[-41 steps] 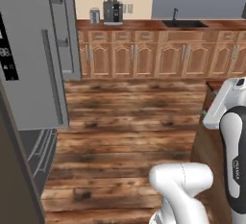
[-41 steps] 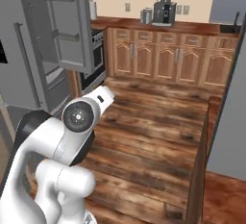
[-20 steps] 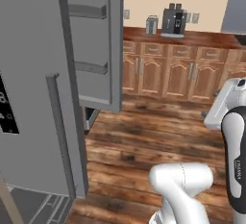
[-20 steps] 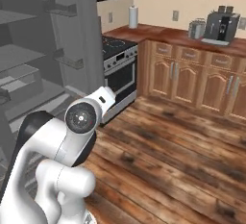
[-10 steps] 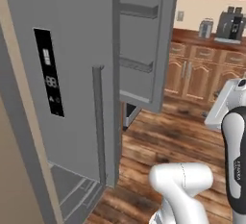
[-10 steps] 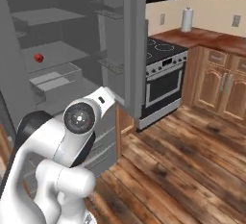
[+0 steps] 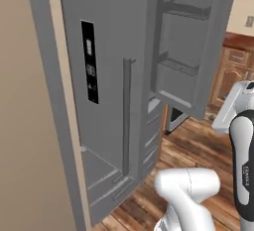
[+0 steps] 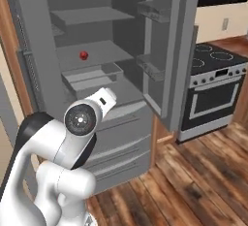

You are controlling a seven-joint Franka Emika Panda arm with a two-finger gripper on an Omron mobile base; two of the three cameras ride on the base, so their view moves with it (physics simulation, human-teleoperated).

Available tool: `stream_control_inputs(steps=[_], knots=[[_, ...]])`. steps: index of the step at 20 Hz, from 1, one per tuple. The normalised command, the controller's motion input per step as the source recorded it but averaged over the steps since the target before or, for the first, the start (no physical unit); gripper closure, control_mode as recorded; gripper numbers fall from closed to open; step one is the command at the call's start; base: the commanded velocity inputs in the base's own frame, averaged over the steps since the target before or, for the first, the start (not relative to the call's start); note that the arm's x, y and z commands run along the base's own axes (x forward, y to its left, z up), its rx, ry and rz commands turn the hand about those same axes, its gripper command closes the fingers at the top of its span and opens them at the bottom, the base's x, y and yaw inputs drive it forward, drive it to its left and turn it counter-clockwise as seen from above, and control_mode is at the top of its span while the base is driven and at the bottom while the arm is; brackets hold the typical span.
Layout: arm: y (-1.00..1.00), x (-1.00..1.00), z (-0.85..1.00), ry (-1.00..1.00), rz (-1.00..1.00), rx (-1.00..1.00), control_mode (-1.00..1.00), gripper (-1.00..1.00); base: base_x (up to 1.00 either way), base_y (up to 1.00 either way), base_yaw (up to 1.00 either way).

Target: Take the cheese, fish, and bell pepper from the fridge and place them on the plate on the dining counter to create an appetizer plate.

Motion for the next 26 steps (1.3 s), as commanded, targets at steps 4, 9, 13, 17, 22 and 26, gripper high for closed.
stream_control_inputs(steps=[4,9,13,17,22,26], knots=[[0.0,0.0,0.0,0.0,0.0,0.0,1.0,-1.0,0.14,-0.14,0.47],[0.0,0.0,0.0,0.0,0.0,0.0,1.0,-1.0,0.09,-0.21,0.45],[0.0,0.0,0.0,0.0,0.0,0.0,1.0,-1.0,0.01,-0.39,0.42],[0.0,0.0,0.0,0.0,0.0,0.0,1.0,-1.0,0.0,-0.58,0.37],[0.0,0.0,0.0,0.0,0.0,0.0,1.0,-1.0,0.0,-0.7,0.3],[0.0,0.0,0.0,0.0,0.0,0.0,1.0,-1.0,0.0,-0.59,0.26]])
